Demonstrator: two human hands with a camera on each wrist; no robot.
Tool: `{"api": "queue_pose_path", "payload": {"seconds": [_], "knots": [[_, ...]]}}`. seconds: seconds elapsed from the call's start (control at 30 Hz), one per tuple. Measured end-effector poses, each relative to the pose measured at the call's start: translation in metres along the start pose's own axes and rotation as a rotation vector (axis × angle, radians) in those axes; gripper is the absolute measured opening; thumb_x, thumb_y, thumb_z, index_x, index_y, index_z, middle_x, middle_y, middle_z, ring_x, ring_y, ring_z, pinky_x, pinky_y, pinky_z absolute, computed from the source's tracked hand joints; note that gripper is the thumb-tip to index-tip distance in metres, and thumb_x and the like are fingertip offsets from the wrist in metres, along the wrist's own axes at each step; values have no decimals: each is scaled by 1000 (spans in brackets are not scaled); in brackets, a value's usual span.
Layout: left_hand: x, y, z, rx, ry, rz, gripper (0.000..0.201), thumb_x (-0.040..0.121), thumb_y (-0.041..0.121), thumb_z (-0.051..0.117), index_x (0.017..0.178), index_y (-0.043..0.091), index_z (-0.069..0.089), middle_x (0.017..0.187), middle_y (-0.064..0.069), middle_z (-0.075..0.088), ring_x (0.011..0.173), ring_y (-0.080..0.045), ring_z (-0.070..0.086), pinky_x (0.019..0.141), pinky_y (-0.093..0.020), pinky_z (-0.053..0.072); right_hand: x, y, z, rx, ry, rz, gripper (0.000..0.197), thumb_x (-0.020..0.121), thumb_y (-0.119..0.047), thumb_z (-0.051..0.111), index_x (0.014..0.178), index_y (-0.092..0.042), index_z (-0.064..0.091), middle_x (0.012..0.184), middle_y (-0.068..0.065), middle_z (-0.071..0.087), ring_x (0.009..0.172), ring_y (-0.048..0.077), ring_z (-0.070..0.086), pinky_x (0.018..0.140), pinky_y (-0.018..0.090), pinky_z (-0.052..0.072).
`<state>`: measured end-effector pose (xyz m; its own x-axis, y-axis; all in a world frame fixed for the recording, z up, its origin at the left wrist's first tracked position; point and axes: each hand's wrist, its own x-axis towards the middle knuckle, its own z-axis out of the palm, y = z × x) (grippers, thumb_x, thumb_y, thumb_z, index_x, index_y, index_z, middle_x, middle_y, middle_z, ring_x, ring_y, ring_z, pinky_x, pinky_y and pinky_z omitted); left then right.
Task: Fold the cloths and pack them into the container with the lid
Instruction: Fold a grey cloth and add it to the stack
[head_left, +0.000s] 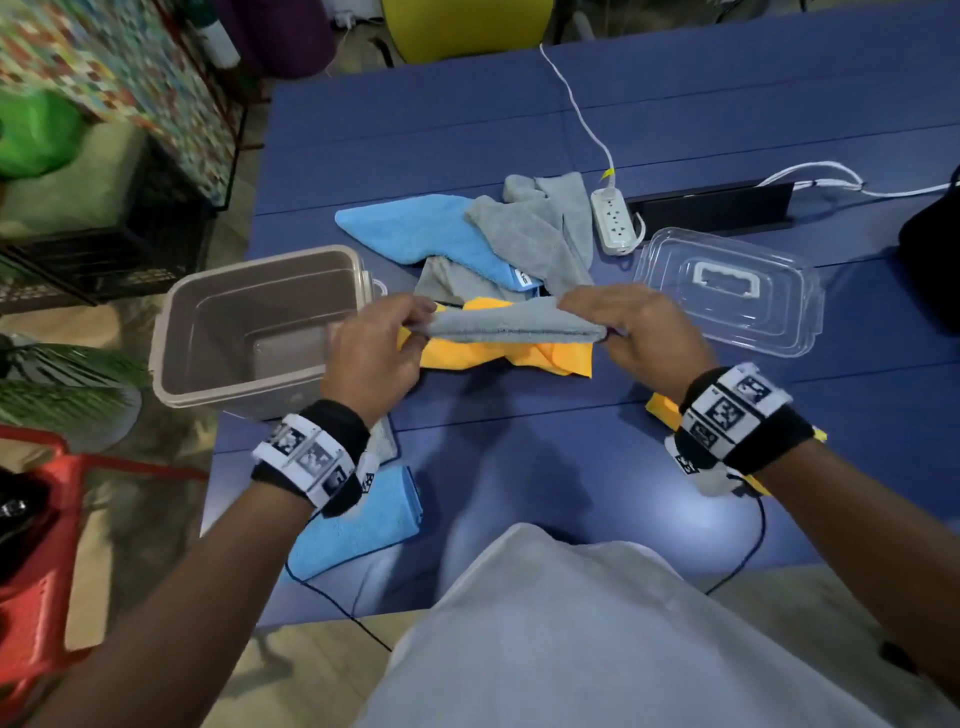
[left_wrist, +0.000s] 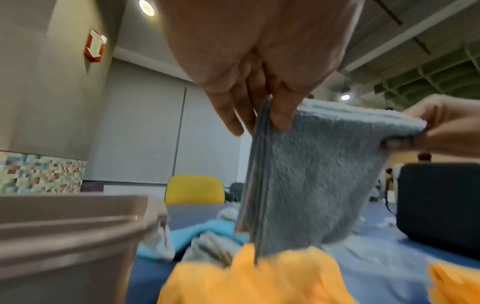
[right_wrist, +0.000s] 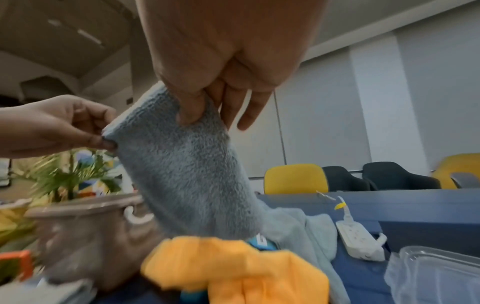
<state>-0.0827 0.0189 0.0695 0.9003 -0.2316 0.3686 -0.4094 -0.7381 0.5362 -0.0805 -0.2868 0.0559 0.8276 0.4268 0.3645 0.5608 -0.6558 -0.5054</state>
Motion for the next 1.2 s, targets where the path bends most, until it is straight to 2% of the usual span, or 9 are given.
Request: {"api": "queue_pose_path", "payload": {"seconds": [0.13,0.3,0.53,0.7,0.77,0.87,0.93,1.03,1.2], "knots": [[-78,-16,57,-16,-264,10,48,78,-5,53,123,11,56,129,-9,60,112,-24,57,96,-33,47,-66,13,44,-76,-178,-82,60,69,4,36,119,-7,67,129,6,61,124,22,52,107,29,37],[-166,-33,115,126,-924,-72,83,82,-5,45,153,16,8,159,-10,19,145,-25,25,117,-27,18,-161,31,108,-279,-608,-240,35,74,-10,57,104,-17,74,118,6,68,107,27,67,74,37,59],[-164,-22,121,305,-914,68,83,77,20,54,151,6,19,160,-11,15,148,-23,13,120,-33,7,-171,25,120,-256,-583,-246,15,78,-21,67,92,-21,74,103,2,70,98,26,67,78,34,57],[-164,8,143,165,-792,201,81,74,60,54,138,14,40,151,-9,35,138,-27,32,113,-39,27,-145,4,135,-212,-595,-319,13,88,-21,57,85,-17,69,81,0,64,83,24,61,76,34,53],[-165,17,151,121,-826,132,73,77,55,61,132,10,47,139,-10,48,127,-27,44,105,-37,37,-134,-7,139,-146,-628,-307,27,91,-34,49,82,-17,69,81,-1,64,79,22,59,72,33,52],[-168,17,153,83,-841,130,46,71,21,71,111,2,61,120,-18,60,107,-34,58,88,-40,53,-133,2,134,-106,-722,-216,35,79,-42,59,97,-13,64,96,5,62,88,27,59,77,34,52],[-170,11,151,34,-862,103,45,72,7,65,116,0,62,130,-21,56,118,-36,56,96,-43,50,-140,19,128,-173,-802,-161,60,61,-38,74,113,-11,59,114,10,58,103,30,59,88,37,49],[-177,1,145,11,-868,79,49,85,9,56,134,5,53,148,-15,43,138,-30,39,111,-41,37,-147,29,124,-250,-812,-126,75,60,-40,80,126,-12,56,132,9,54,119,27,55,96,40,47],[-172,2,133,-70,-822,21,49,88,9,53,138,11,50,146,-8,47,139,-24,39,112,-38,37,-142,36,124,-344,-687,-82,65,53,-5,79,115,-14,66,120,6,61,105,29,60,78,37,54]]}}
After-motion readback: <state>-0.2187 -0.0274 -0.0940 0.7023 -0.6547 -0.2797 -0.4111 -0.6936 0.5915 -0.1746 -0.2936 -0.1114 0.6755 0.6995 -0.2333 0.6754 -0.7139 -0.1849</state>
